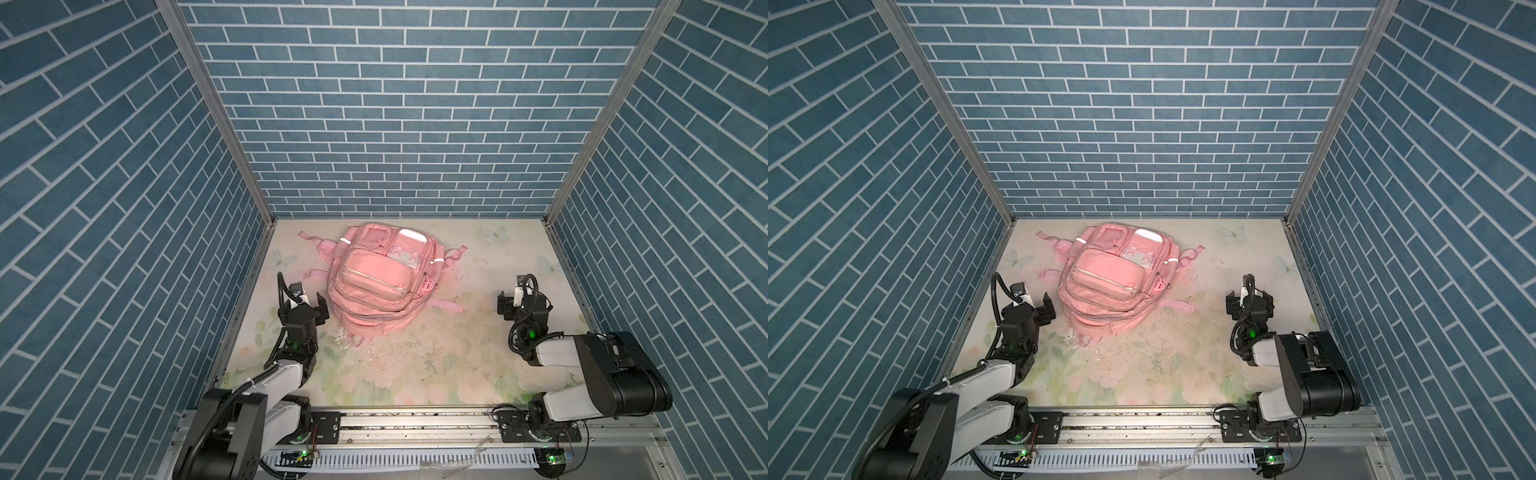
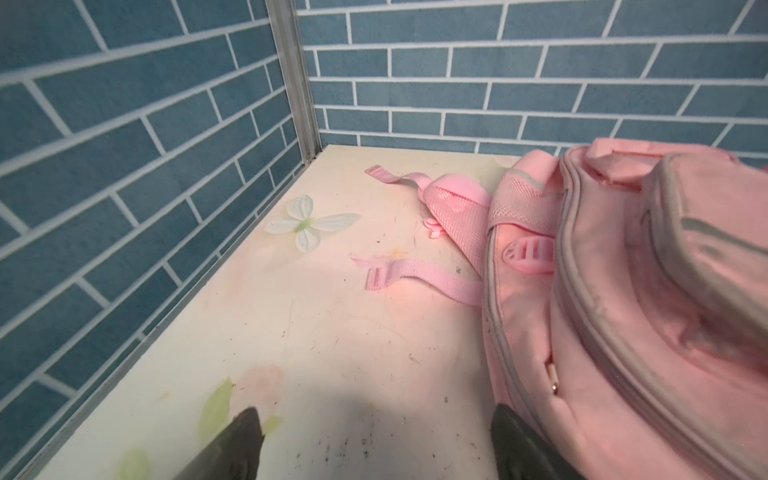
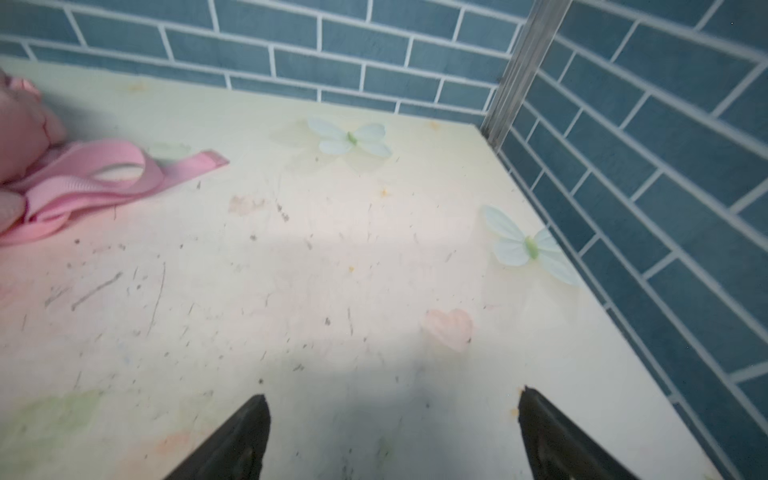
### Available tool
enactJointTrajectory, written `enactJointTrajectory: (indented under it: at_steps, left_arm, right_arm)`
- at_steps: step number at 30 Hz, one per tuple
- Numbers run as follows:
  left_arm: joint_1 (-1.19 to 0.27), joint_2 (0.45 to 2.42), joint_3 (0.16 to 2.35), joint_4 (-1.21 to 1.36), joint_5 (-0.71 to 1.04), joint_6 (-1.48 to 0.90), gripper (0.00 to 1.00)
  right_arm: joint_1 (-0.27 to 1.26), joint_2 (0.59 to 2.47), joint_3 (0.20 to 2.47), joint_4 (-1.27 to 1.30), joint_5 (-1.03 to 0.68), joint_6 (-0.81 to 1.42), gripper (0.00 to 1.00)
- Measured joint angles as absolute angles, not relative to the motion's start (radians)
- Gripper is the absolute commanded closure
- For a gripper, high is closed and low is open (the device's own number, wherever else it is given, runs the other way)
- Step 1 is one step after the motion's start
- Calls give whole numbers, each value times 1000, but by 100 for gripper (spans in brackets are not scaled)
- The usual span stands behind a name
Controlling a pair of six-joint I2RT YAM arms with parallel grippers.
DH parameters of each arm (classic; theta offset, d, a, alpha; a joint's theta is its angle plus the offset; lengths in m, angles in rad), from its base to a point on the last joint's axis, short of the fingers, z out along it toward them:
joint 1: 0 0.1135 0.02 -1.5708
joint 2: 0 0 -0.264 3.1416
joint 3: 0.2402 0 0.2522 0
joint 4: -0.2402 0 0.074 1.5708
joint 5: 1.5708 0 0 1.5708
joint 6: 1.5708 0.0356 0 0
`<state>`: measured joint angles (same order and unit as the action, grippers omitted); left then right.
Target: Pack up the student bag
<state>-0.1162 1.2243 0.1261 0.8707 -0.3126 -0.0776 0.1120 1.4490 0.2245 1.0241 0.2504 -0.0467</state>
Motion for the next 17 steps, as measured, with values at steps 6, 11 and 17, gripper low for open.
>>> enactJointTrajectory:
  at_steps: [6, 11, 17]
  left_arm:
    - [-82, 1476, 125, 1221, -229, -35, 13]
    - [-81, 1507, 211, 1190, -205, -22, 13]
    - [-76, 1509, 257, 1174, -170, -11, 13]
  right_arm:
    - [40, 1517, 182, 1201, 187, -20, 3]
    - [11, 1517, 233, 1193, 135, 1, 2]
    - [4, 1519, 233, 1186, 106, 4, 2]
